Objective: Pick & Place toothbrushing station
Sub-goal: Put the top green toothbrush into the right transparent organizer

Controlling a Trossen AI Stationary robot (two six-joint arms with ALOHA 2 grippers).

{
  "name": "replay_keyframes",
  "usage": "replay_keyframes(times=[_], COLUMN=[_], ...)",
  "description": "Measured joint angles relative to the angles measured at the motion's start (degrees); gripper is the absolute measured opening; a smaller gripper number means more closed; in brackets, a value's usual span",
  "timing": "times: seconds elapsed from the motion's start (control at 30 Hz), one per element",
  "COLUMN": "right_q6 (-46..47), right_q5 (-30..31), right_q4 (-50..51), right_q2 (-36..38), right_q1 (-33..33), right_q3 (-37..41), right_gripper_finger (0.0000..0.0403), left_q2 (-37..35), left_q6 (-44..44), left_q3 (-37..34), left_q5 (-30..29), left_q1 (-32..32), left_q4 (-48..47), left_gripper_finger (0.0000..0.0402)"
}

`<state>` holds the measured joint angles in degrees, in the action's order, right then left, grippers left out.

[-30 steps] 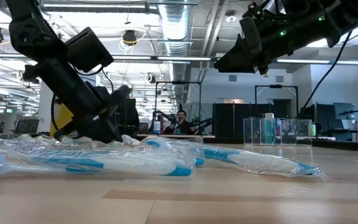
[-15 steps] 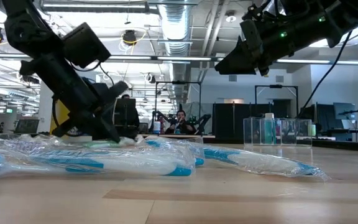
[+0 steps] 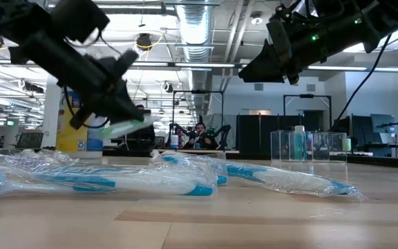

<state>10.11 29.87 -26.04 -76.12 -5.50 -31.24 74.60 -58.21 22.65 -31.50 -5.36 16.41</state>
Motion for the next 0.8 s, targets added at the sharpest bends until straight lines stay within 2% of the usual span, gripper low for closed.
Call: replay_keyframes(times=[0.2, 0.37, 0.57, 0.8], right_q6=[0.4, 0.2, 0.0, -0.2], right_q5=[-0.7, -5.1, -10.7, -15.5], right_q4=[-0.4, -4.1, -8.5, -14.4], right_q2=[0.0, 0.0, 0.0, 0.0], right_q1=[0.0, 0.0, 0.0, 0.0], right_q3=[0.0, 0.0, 0.0, 0.0], right_gripper_finger=[0.0128, 0.0128, 0.0128, 0.0128], left_q2=[-3.5, -3.7, -3.7, -3.7], left_q6=[9.6, 22.9, 37.0, 44.3], left_q3=[0.0, 0.1, 0.1, 0.1], left_q5=[-1.8, -1.0, 0.1, 3.3], left_q1=[-3.2, -5.1, -6.8, -7.3], left_q4=[7.3, 18.8, 27.5, 33.7], left_gripper_finger=[0.0005, 0.0005, 0.0006, 0.0007])
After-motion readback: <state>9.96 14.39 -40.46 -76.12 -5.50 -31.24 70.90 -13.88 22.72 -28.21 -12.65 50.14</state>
